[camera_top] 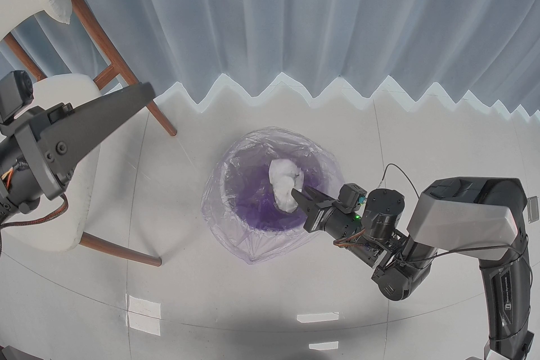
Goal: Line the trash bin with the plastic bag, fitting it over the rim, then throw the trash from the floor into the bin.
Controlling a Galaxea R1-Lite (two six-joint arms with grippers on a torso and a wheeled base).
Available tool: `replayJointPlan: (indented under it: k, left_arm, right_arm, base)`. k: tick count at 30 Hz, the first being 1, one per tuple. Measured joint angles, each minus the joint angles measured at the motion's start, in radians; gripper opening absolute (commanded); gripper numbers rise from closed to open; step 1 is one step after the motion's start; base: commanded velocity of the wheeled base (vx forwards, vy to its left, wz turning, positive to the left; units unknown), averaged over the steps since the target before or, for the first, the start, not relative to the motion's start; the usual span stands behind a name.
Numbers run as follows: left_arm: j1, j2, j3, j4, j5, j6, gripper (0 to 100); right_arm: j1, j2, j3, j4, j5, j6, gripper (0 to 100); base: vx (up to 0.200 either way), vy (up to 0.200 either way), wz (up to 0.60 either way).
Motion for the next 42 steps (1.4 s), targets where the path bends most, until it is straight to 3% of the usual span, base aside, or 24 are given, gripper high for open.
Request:
replayJointPlan:
  k: [14,25,33,42]
  left_arm:
    - [0.0,0.001,0.0,0.0,0.0,0.001,100]
    - [0.001,-0.035,-0.017,0.002,0.029,0.007,100]
    - [0.064,-0.157,-0.035,0.071,0.103,0.039,100]
    - [0.204,-0.436,0.086,0.246,0.133,0.09,100]
  right_arm:
    - [0.014,-0.045,0.023,0.001,-0.005,0.002,100]
    - [-0.009,-0.383,0.157,0.0,-0.001,0.001,100]
    - [-0.153,-0.752,0.401,0.051,0.045,-0.047,100]
    - [-0.299,-1.199,0.632,0.376,0.062,-0.149,100]
  base:
    - [0.0,0.0,0.0]
    - [0.0,0.0,0.0]
    - [0.0,0.0,0.0]
    - [0.0,0.0,0.0]
